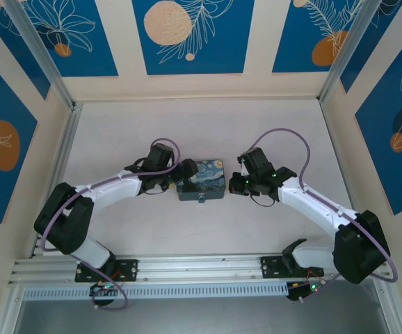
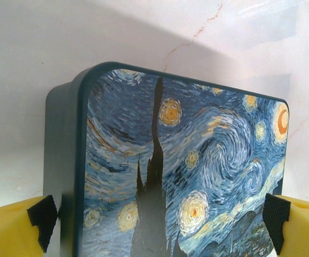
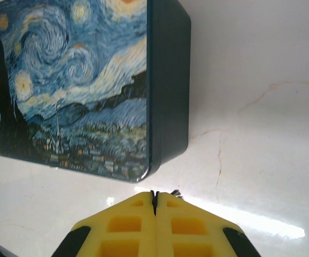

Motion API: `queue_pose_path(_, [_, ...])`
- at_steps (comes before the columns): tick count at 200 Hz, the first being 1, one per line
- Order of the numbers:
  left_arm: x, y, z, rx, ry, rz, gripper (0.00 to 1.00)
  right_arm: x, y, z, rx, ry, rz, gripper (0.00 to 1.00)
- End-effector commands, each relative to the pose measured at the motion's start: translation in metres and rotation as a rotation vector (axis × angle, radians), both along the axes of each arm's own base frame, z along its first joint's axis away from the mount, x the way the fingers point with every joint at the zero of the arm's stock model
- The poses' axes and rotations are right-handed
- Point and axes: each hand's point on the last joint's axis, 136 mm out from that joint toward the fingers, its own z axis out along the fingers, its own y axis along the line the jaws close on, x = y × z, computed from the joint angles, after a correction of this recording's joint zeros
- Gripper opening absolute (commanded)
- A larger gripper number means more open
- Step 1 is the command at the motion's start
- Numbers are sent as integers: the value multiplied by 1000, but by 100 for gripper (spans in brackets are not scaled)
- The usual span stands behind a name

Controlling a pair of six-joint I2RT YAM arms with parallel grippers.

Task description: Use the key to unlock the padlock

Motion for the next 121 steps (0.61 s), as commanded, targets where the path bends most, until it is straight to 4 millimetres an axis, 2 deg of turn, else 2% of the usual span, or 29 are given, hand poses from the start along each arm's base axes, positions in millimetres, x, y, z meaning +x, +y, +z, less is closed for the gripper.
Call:
queue_pose_path(1, [3, 3, 6, 44, -28, 4, 100, -17, 5, 5, 35, 17, 9, 0])
queue_pose_path(35, [-8, 27, 29, 119, -81, 18, 100, -37, 20, 16, 86, 13, 53, 0])
queue_pose_path(61, [-28, 34, 41, 32, -84, 41, 100, -47, 43, 24, 152, 14, 84, 0])
queue_pose_path(77, [-43, 38, 40, -15, -52, 54, 100, -53, 55, 24, 150, 13, 109, 0])
queue_pose_path(93, [-56, 41, 37, -52, -20, 63, 100, -59, 62, 17, 109, 18, 125, 0])
queue_pose_path(121, [-71, 44, 33, -121, 3, 80, 100, -71, 62, -14, 16, 49, 119, 0])
